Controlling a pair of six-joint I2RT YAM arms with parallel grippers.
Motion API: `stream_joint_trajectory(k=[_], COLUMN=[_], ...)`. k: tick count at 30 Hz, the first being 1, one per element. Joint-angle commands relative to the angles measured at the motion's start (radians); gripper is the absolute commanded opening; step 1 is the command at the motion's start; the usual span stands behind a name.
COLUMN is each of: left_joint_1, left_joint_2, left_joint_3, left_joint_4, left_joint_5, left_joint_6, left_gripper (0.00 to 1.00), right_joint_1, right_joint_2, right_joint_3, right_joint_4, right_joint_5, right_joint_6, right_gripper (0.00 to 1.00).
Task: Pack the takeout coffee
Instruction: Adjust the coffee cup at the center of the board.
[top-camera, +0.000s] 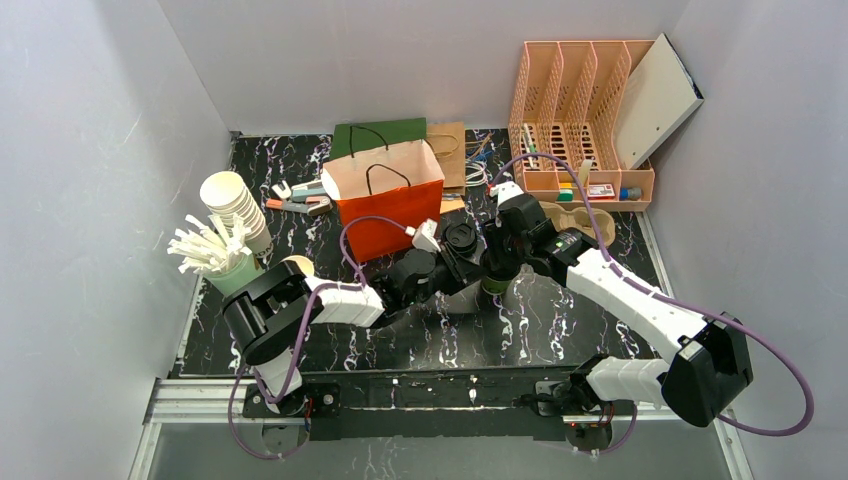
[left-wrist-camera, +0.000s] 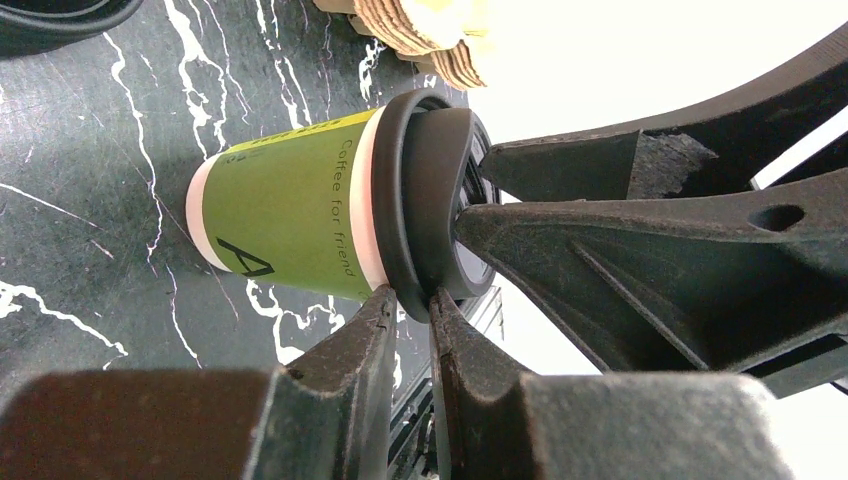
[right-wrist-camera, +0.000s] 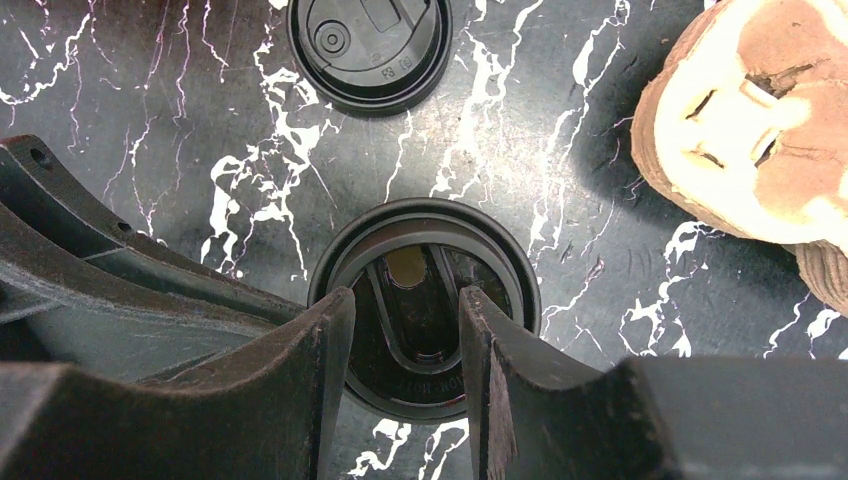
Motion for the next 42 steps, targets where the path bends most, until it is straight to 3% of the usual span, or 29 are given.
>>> stream_joint_trajectory(k=[1,23,42], left_joint_1=[-0.013,-0.014,-0.013], left_joint_2=[0.113,0.095,0.133], left_joint_3=[-0.043,0.018,0.028], left_joint_4=[-0.451,-0.588,-0.605], left_joint_5=[-0.057,-0.121,-0.129], left_joint_6=[0.076,0.091,0.108], left_gripper=[0.09,0.06,0.06], right_joint_1=[0.014,0.013,0.008], right_joint_2=[0.047,0.038,0.055], right_joint_3=[-0.05,-0.07,-0.076], right_joint_4=[-0.109,-0.098,-0.093], right_joint_5=[-0.064,-0.058,-0.067], right_joint_6=[0.02,0.031,0.041], right_gripper=[0.51,0.51,0.5])
